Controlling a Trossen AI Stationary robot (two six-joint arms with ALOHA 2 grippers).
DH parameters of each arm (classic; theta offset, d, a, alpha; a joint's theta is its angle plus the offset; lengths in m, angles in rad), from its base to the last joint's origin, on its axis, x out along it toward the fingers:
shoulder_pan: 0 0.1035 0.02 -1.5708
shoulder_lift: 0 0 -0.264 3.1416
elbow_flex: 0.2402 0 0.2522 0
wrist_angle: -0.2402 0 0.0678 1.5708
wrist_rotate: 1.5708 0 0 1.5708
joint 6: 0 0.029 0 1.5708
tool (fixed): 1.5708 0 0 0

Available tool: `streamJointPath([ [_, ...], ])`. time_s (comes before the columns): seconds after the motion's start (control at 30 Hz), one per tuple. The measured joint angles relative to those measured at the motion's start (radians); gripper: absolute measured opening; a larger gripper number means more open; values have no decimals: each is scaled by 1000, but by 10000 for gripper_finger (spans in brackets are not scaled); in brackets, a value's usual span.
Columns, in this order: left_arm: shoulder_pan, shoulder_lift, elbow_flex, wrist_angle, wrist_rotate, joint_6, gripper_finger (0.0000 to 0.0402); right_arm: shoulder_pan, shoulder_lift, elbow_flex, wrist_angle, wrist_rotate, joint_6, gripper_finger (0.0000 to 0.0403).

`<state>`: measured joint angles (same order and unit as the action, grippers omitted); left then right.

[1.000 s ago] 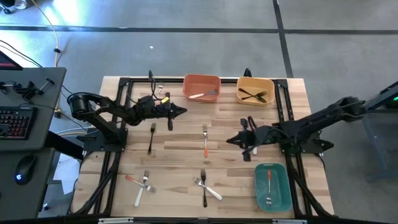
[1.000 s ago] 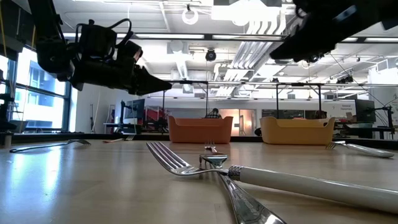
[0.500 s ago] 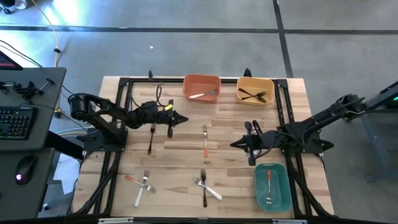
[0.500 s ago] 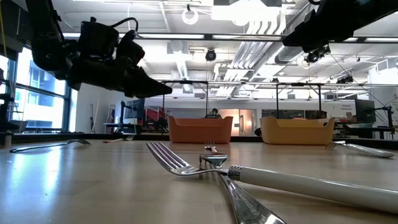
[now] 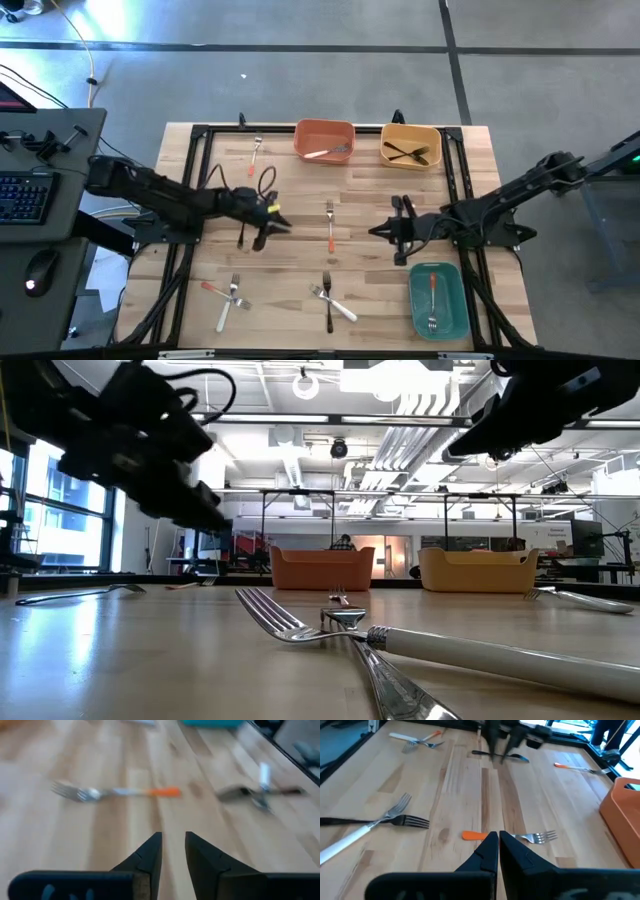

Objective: Sort silverware by color (type)
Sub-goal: Put the orange fork into the green bin

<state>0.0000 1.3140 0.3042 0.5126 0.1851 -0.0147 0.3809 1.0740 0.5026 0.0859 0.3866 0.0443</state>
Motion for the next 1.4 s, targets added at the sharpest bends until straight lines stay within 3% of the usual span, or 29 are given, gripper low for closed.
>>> streamJointPath([
  [0.3, -281, -72, 32, -310, -188, -128, 80, 0, 59, 0, 54, 2, 0, 0],
  [0.63, -547, -71, 283, -797, -341, -291, 81, 0, 104, -1, 74, 1, 9, 0],
  [0.8, -659, -46, 390, -974, -379, -483, 104, 0, 134, -1, 82, 1, 35, 0],
  [0.93, -741, 4, 429, -1042, -379, -636, 138, 0, 151, -1, 90, 1, 35, 0],
  [1.13, -833, 102, 449, -1035, -379, -693, 180, 1, 157, -1, 99, 1, 35, 0],
  [1.4, -887, 213, 507, -1038, -367, -753, 193, 1, 157, -1, 100, 1, 35, 0],
])
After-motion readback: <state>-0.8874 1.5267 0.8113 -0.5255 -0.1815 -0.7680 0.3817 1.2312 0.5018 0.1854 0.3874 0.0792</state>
